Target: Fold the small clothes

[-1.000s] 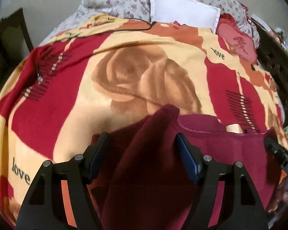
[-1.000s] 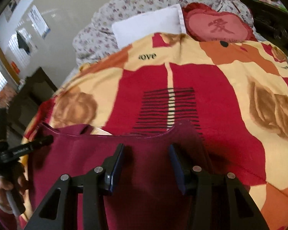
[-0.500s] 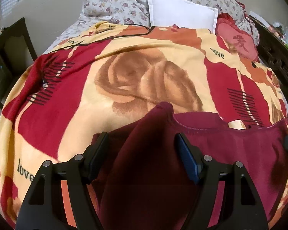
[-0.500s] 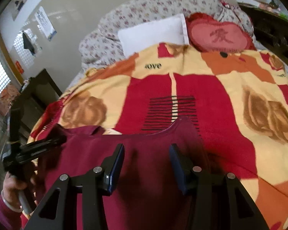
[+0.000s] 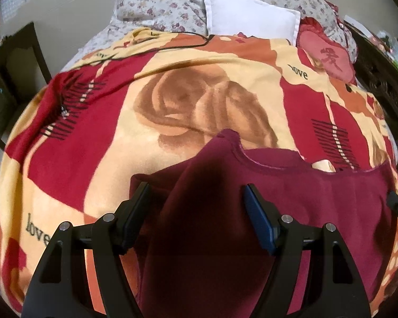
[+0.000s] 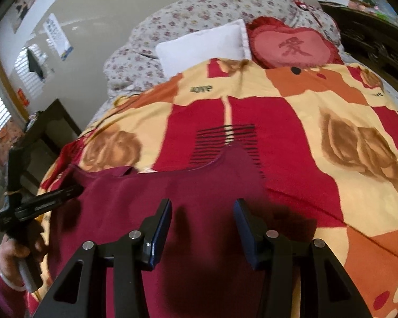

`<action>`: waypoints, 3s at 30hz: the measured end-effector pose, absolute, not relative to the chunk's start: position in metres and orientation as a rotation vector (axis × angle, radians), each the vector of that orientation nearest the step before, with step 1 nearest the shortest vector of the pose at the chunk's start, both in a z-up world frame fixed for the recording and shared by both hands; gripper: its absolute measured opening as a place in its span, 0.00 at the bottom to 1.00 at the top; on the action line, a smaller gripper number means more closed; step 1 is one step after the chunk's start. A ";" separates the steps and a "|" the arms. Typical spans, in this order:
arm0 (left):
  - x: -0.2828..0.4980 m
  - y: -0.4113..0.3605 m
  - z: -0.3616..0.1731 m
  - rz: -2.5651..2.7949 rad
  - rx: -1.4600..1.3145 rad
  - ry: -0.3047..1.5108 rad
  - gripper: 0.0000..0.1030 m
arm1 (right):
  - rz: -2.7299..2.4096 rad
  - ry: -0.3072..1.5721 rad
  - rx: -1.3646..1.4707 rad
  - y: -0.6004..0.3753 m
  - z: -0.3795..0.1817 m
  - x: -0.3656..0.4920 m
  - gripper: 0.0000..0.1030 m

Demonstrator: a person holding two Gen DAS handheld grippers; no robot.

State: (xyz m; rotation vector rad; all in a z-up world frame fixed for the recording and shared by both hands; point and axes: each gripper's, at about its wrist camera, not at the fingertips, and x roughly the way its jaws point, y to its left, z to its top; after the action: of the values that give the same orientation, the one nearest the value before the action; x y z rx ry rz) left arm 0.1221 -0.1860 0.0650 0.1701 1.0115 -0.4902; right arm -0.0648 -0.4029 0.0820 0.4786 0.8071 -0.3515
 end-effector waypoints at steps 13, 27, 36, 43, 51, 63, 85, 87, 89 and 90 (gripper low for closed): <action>0.144 -0.197 0.046 -0.496 0.162 0.990 0.72 | -0.413 0.837 0.446 -0.426 0.052 -0.039 0.45; 0.108 -0.160 0.074 -0.524 0.065 0.989 0.72 | -0.214 0.778 0.439 -0.362 0.103 -0.059 0.45; 0.090 -0.131 0.069 -0.498 0.053 1.016 0.72 | -0.133 0.833 0.403 -0.330 0.084 -0.021 0.45; 0.087 -0.122 0.061 -0.500 0.030 1.035 0.72 | -0.163 0.874 0.421 -0.335 0.066 0.002 0.45; 0.078 -0.102 0.062 -0.519 -0.014 1.036 0.72 | -0.033 0.855 0.381 -0.291 0.098 0.020 0.45; 0.063 -0.067 0.043 -0.562 -0.106 1.097 0.72 | 0.057 0.919 0.374 -0.235 0.074 0.115 0.42; 0.061 -0.060 0.026 -0.563 -0.160 1.109 0.73 | 0.006 1.029 0.388 -0.226 0.057 0.139 0.45; 0.060 -0.059 0.026 -0.566 -0.161 1.107 0.73 | 0.006 1.023 0.373 -0.222 0.063 0.133 0.46; 0.061 -0.059 0.025 -0.567 -0.166 1.106 0.73 | 0.010 1.023 0.365 -0.219 0.067 0.129 0.48; 0.060 -0.058 0.025 -0.567 -0.169 1.106 0.73 | 0.014 1.025 0.365 -0.218 0.069 0.128 0.51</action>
State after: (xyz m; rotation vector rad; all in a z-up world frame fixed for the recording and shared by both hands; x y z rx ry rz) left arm 0.0602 -0.0578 0.0246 -0.1693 1.1063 -0.5673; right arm 0.1280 -0.2178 0.0685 0.3650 1.0251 0.0144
